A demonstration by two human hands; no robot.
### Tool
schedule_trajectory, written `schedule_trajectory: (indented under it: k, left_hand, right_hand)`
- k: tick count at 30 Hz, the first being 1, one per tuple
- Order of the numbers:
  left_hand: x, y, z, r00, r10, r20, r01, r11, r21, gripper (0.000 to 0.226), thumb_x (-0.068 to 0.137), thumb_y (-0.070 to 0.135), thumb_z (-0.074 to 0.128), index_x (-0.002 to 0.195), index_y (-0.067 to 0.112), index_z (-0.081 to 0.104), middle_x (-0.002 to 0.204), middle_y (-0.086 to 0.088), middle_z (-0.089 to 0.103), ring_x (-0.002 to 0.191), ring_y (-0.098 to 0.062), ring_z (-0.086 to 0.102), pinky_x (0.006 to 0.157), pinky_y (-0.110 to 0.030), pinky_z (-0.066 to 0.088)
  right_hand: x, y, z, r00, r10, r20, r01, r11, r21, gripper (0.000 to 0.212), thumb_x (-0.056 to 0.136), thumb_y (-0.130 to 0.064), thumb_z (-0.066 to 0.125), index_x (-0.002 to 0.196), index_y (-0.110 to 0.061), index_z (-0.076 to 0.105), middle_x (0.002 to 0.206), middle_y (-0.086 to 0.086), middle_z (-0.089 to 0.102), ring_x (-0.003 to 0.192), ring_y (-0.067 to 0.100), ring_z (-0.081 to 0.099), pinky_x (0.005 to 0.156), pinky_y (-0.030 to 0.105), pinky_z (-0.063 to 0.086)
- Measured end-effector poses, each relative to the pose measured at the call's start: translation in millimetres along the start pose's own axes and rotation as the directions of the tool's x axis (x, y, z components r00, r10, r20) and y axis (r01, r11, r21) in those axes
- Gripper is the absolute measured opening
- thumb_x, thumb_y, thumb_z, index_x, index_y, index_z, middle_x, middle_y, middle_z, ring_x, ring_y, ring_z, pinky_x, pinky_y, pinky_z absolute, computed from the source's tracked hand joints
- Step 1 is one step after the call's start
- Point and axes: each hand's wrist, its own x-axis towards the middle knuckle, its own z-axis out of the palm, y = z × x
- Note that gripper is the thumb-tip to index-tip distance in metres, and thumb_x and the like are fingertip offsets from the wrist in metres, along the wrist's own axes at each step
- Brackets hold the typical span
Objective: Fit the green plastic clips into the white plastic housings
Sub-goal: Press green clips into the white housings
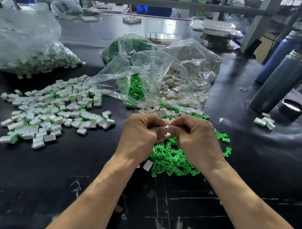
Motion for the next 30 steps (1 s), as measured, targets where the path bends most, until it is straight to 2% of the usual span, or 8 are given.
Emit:
schedule_trajectory:
  k: [2,6,9,13,16,20,26,30]
  left_hand:
    - [1,-1,-1,1.0,-0.002,-0.01,0.002,1.0,-0.024,0.018,0.086,-0.009,0.073,0.083,0.009,0.077,0.071,-0.01,0.076,0.064,-0.02,0.073,0.059,-0.027,0.06]
    - [2,2,1,0.998,-0.06,-0.014,0.057,0.985,-0.166,0.003,0.087,0.0,0.076,0.089,0.003,0.075,0.077,-0.016,0.077,0.069,-0.024,0.074,0.064,-0.031,0.061]
    - [3,3,2,0.999,-0.054,0.008,0.054,0.978,-0.199,0.004,0.089,0.002,0.075,0.092,0.004,0.074,0.08,-0.009,0.077,0.073,-0.021,0.072,0.067,-0.031,0.06]
    - [2,2,8,0.999,-0.021,0.043,0.029,0.983,-0.183,0.003,0.089,0.005,0.075,0.091,0.007,0.073,0.078,0.001,0.072,0.075,-0.009,0.063,0.073,-0.023,0.052]
    - [0,1,11,0.995,-0.011,0.1,0.033,0.974,-0.223,0.011,0.091,0.006,0.073,0.099,0.0,0.069,0.081,-0.008,0.073,0.074,-0.014,0.067,0.079,-0.025,0.057]
    - [-2,2,14,0.987,0.0,0.163,0.041,0.966,-0.253,0.009,0.095,0.005,0.069,0.1,-0.002,0.067,0.077,-0.014,0.071,0.066,-0.023,0.066,0.069,-0.028,0.058]
    - [-5,2,18,0.987,0.026,0.156,0.007,0.979,-0.203,0.009,0.093,0.006,0.071,0.101,0.002,0.07,0.088,-0.02,0.072,0.072,-0.02,0.068,0.067,-0.022,0.056]
    - [-6,2,18,0.987,0.042,0.152,-0.017,0.987,-0.162,0.012,0.091,0.01,0.075,0.101,0.004,0.073,0.096,-0.016,0.074,0.081,-0.017,0.068,0.081,-0.035,0.057]
  right_hand:
    - [-1,0,2,0.999,0.039,-0.007,-0.038,0.996,0.083,0.019,0.091,-0.009,0.076,0.081,-0.026,0.077,0.067,-0.009,0.069,0.06,0.017,0.063,0.057,0.047,0.059]
    - [-2,-3,5,0.992,0.121,-0.018,-0.108,0.937,0.333,0.02,0.093,-0.009,0.074,0.081,-0.024,0.08,0.066,0.0,0.071,0.055,0.01,0.061,0.049,0.031,0.055]
    - [0,-3,3,0.989,0.143,-0.033,-0.117,0.907,0.405,0.02,0.1,-0.027,0.067,0.086,-0.019,0.079,0.074,0.01,0.073,0.054,0.014,0.061,0.047,0.032,0.054]
    - [0,-2,4,0.971,0.23,0.066,-0.236,0.882,0.407,0.063,0.105,-0.059,0.041,0.081,-0.01,0.073,0.073,0.015,0.071,0.053,0.021,0.055,0.042,0.031,0.044]
    - [-3,-5,8,0.952,0.273,0.137,-0.303,0.894,0.328,0.082,0.103,-0.07,0.029,0.068,-0.006,0.067,0.062,0.016,0.064,0.051,0.022,0.051,0.043,0.029,0.038]
    - [-3,-11,13,0.944,0.3,0.136,-0.329,0.866,0.377,0.074,0.108,-0.058,0.03,0.054,-0.02,0.061,0.05,0.0,0.048,0.042,0.012,0.038,0.038,0.02,0.029]
    - [-3,-10,16,0.94,0.318,0.121,-0.339,0.848,0.408,0.068,0.109,-0.055,0.032,0.071,-0.016,0.072,0.049,-0.006,0.044,0.041,0.007,0.036,0.037,0.019,0.028]
    - [-5,-7,19,0.965,0.259,0.048,-0.261,0.921,0.289,0.061,0.101,-0.061,0.029,0.07,-0.034,0.074,0.056,-0.015,0.058,0.053,0.001,0.053,0.057,0.025,0.044]
